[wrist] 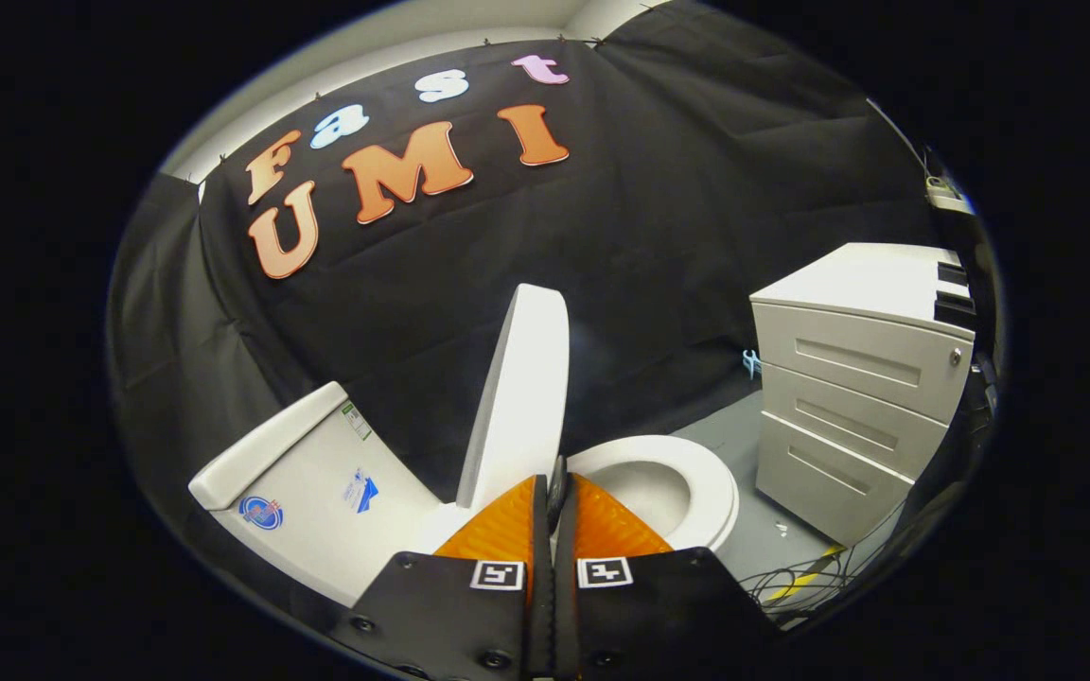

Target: Open the toilet lid.

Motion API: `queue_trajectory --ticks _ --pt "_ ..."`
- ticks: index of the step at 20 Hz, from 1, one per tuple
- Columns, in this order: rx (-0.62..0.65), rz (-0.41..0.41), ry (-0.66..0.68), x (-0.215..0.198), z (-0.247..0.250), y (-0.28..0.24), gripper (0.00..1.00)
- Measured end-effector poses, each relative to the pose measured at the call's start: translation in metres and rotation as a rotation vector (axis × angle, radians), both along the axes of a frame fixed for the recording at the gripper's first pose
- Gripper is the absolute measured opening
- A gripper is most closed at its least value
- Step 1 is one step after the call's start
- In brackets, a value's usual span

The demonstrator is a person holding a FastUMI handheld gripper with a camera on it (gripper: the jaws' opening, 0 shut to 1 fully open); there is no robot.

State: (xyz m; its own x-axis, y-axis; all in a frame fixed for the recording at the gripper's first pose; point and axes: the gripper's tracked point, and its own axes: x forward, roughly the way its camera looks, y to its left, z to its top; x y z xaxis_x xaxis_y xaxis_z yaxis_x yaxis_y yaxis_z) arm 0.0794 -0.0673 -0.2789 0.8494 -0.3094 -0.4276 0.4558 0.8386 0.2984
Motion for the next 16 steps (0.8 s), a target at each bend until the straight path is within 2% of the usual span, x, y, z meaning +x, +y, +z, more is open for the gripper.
queue_trajectory --ticks 16 --pt "-0.137 0.102 -0.022 0.041 0.051 0.082 0.07"
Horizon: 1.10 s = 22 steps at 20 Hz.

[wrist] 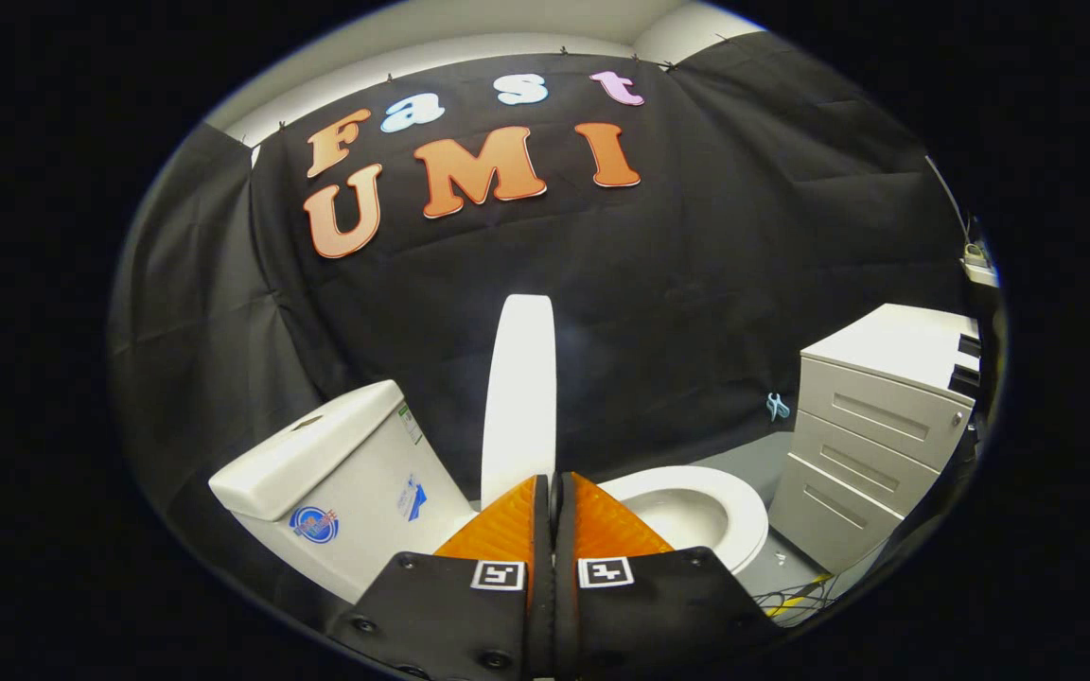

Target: Open the toilet lid.

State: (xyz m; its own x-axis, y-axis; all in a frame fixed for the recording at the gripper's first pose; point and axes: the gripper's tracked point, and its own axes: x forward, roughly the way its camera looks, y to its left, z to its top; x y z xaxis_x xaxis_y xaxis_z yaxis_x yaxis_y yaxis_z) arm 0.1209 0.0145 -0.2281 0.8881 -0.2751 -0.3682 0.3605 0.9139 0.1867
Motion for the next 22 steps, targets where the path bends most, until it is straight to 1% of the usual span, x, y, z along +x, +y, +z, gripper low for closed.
queue_trajectory --ticks 5,9,15,19,22 --pt "-0.042 0.041 -0.005 0.007 0.009 0.025 0.07" --pt "-0.034 0.070 -0.036 0.012 0.016 0.044 0.07" --pt "-0.086 0.117 -0.019 0.022 0.025 0.067 0.07" --pt "-0.061 0.103 -0.035 0.028 0.029 0.078 0.07" --pt "-0.081 0.124 -0.034 0.034 0.029 0.091 0.07"
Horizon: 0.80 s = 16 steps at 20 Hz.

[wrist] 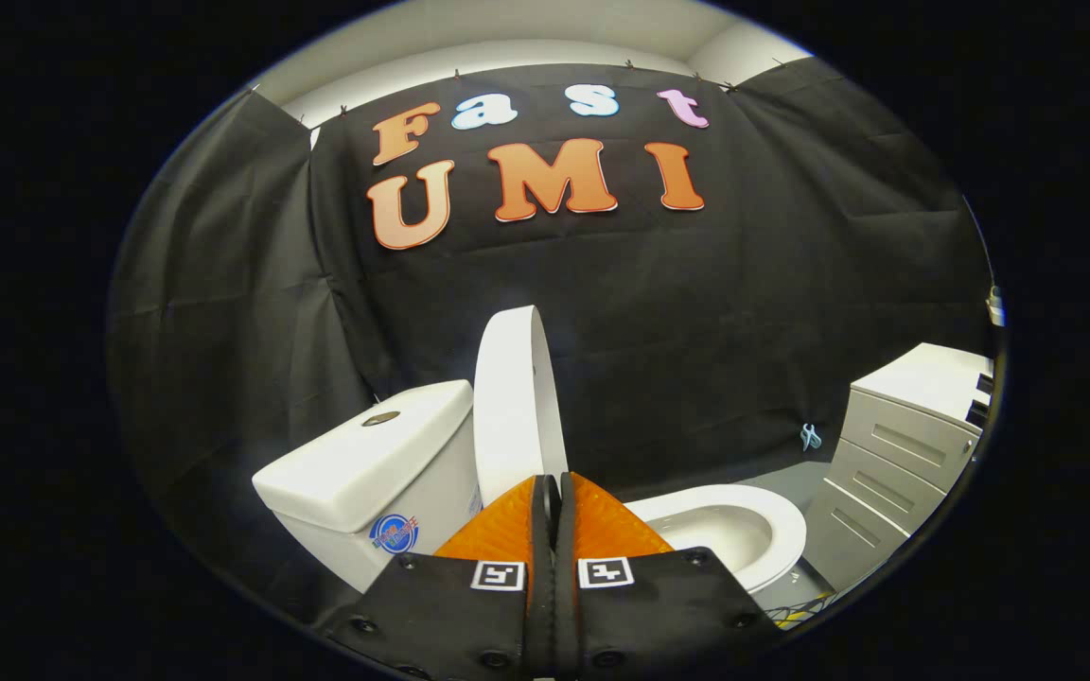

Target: Open the toilet lid.

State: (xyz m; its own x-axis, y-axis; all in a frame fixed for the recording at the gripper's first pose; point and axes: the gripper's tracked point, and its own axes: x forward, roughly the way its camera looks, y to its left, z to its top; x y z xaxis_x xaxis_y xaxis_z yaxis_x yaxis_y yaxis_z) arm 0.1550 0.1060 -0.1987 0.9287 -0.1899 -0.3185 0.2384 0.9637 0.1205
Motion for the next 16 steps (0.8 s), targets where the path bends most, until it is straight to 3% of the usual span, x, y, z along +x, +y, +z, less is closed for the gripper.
queue_trajectory --ticks 16 --pt "-0.122 0.038 0.013 0.005 -0.011 0.061 0.07"
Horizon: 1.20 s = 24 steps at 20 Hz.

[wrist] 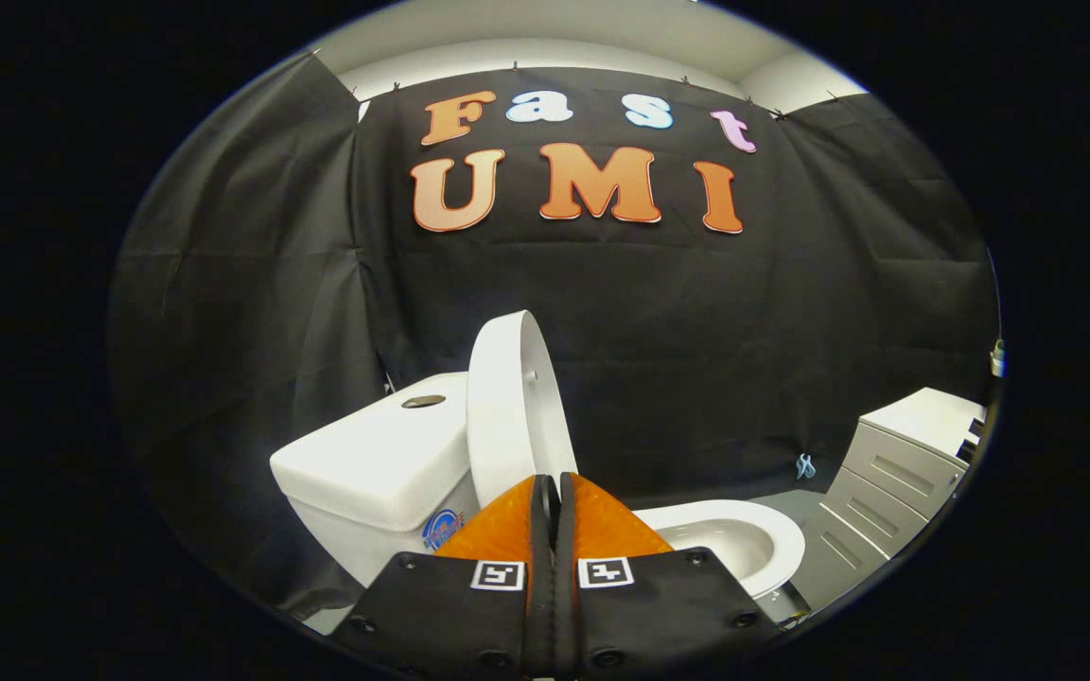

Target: Open the toilet lid.

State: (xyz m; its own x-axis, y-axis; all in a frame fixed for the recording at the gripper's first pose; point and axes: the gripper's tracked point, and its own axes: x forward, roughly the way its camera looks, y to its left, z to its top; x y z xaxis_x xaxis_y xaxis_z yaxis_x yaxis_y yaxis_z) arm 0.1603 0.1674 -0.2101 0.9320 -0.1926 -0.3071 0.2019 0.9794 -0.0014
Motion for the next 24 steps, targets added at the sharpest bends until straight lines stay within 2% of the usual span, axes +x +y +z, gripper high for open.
queue_trajectory --ticks 10,24 --pt "-0.056 0.019 0.005 0.001 -0.003 0.022 0.07" --pt "-0.148 -0.042 0.005 0.000 -0.007 0.025 0.07"
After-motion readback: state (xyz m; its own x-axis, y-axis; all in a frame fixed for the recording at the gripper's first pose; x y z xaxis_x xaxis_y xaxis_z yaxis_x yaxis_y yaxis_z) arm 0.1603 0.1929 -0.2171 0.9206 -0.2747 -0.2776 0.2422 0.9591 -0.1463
